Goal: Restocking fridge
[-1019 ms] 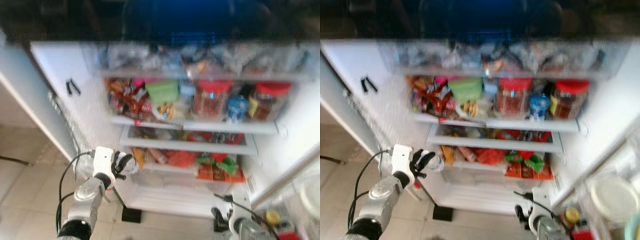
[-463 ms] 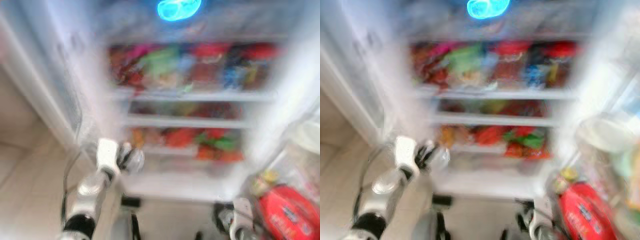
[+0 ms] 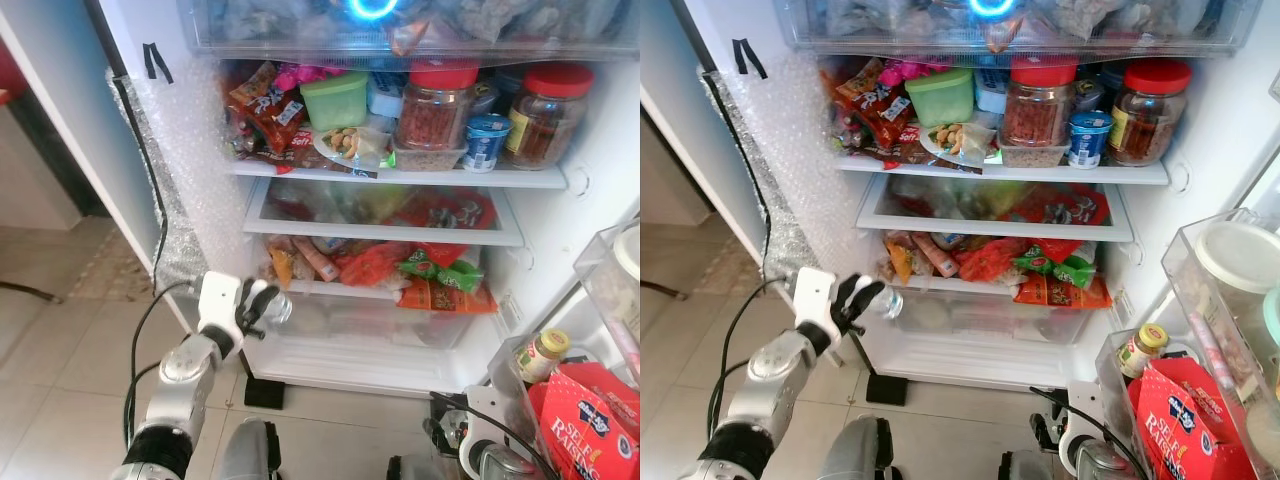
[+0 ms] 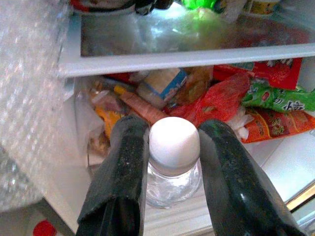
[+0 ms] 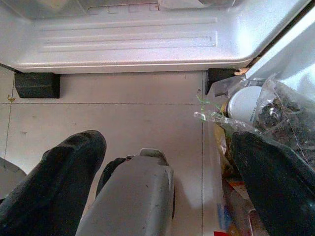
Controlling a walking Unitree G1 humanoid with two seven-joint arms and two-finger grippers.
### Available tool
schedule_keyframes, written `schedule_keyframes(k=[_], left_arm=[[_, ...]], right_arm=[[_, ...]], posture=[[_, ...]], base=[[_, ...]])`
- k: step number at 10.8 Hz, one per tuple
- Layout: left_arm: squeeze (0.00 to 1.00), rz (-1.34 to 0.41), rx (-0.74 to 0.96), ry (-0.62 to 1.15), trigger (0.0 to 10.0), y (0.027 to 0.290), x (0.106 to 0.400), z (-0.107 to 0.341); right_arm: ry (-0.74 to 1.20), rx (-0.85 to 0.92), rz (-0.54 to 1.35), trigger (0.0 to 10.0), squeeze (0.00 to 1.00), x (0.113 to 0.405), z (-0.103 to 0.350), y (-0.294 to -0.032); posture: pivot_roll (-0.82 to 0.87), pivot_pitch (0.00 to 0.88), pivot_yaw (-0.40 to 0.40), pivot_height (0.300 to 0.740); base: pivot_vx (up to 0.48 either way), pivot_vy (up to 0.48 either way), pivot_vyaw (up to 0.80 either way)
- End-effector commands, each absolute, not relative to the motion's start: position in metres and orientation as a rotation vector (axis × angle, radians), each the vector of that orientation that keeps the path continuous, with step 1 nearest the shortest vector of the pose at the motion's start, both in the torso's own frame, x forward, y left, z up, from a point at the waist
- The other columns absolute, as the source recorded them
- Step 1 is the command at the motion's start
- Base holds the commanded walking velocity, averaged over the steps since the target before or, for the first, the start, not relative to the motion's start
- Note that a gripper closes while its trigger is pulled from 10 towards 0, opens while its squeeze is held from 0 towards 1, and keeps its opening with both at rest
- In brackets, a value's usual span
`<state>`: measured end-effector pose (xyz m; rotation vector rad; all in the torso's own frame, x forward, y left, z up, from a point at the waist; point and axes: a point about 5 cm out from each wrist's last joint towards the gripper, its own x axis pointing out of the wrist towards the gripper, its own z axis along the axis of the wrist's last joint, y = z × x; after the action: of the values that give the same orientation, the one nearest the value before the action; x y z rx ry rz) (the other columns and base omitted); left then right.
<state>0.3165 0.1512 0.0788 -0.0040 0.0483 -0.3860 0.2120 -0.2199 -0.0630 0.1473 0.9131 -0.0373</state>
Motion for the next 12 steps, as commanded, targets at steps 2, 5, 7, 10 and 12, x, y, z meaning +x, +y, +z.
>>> schedule_keyframes(k=[2, 5, 7, 10, 12], left_arm=[[0.0, -0.411, 0.015, 0.038, 10.0, 0.1491, 0.3169, 0.0833], [0.0, -0.407, 0.028, 0.031, 10.0, 0.1509, 0.3174, 0.0858], [0.0, -0.407, 0.029, 0.027, 10.0, 0.152, 0.3174, 0.087], [0.0, -0.415, 0.039, 0.019, 10.0, 0.1512, 0.3168, 0.0889], [0.0, -0.427, 0.051, 0.012, 10.0, 0.1495, 0.3168, 0.0908]], right_arm=[[0.916, 0.144, -0.034, 10.0, 0.0, 0.2119, -0.063, -0.2203], [0.916, 0.141, -0.032, 10.0, 0.0, 0.2127, -0.0626, -0.22], [0.915, 0.138, -0.03, 10.0, 0.0, 0.2138, -0.062, -0.2199], [0.915, 0.139, -0.023, 10.0, 0.0, 0.2148, -0.0616, -0.2192], [0.914, 0.139, -0.021, 10.0, 0.0, 0.2151, -0.0615, -0.2189]], posture=[[-0.05, 0.064, 0.044, 0.63], [-0.05, 0.064, 0.043, 0.63], [-0.04, 0.062, 0.04, 0.63], [-0.04, 0.059, 0.04, 0.63], [-0.04, 0.059, 0.041, 0.63]], base=[[0.0, 0.0, 0.0], [0.273, 0.0, 0.0], [0.315, 0.0, 0.0], [0.36, 0.0, 0.0], [0.377, 0.0, 0.0]])
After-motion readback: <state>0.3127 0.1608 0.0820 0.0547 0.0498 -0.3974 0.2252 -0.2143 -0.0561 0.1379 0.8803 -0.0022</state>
